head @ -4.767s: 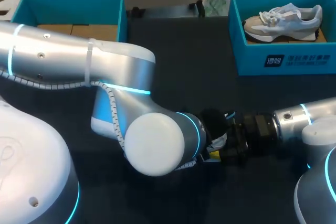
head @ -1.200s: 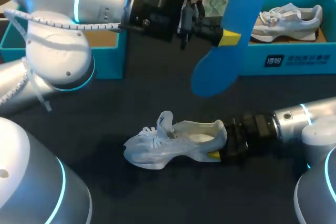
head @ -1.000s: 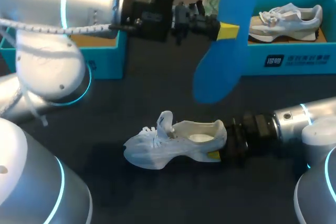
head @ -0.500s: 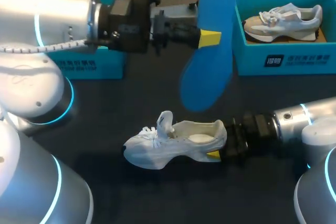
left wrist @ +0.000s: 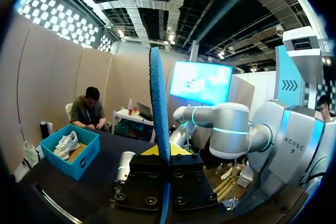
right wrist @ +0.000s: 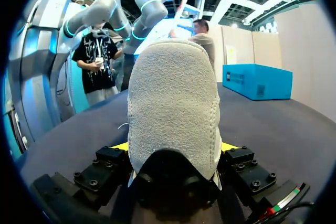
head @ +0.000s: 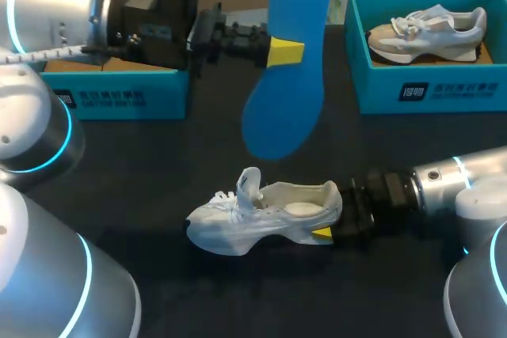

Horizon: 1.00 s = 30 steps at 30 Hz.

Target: Take the shoe out of the shoebox, open the shoe tongue, remove and reinsert the insole, then place the shoe into the shoebox

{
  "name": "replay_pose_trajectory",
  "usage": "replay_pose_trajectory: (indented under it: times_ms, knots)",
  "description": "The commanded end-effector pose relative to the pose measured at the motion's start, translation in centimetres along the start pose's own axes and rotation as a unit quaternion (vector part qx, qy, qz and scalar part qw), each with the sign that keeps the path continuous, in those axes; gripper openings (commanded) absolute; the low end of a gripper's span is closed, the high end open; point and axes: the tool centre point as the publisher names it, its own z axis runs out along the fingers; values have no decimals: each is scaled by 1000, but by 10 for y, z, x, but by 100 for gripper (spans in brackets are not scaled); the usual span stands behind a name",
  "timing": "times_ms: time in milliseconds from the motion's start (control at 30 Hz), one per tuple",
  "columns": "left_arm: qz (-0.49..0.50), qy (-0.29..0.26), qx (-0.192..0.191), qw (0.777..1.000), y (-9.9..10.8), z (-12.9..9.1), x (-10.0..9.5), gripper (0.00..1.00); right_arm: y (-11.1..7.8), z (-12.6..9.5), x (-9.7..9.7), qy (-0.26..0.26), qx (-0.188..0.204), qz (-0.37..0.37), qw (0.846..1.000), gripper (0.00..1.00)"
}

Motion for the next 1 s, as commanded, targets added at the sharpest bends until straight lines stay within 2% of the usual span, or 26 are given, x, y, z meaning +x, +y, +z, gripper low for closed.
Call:
replay_pose_trajectory:
  times_ms: [33,167,467,567,600,633,667,700,867,1000]
  knots:
    - [-3,-5,13,1000,4,-16,7,0,-1,1,0,-1,1,0,1000,0]
    - [-5,-14,35,999,7,-21,10,0,-1,1,0,-1,1,0,1000,0]
    - [-5,-14,35,999,7,-21,10,0,-1,1,0,-1,1,0,1000,0]
    - [-5,-14,35,999,7,-21,10,0,0,-1,-1,4,21,-7,1000,0]
    - [-5,-14,35,999,7,-21,10,0,1,-2,0,8,28,-12,1000,16]
    - [-5,-14,35,999,7,-21,10,0,1,-2,0,9,31,-11,999,37]
    - [-5,-14,35,999,7,-21,10,0,1,-4,1,8,33,-8,999,78]
    - [-5,-14,35,999,7,-21,10,0,1,-6,1,5,38,-8,999,100]
    - [-5,-14,35,999,7,-21,10,0,3,-20,6,-4,62,-6,998,100]
    - [-5,-14,35,999,7,-21,10,0,6,-30,10,-9,117,-3,993,100]
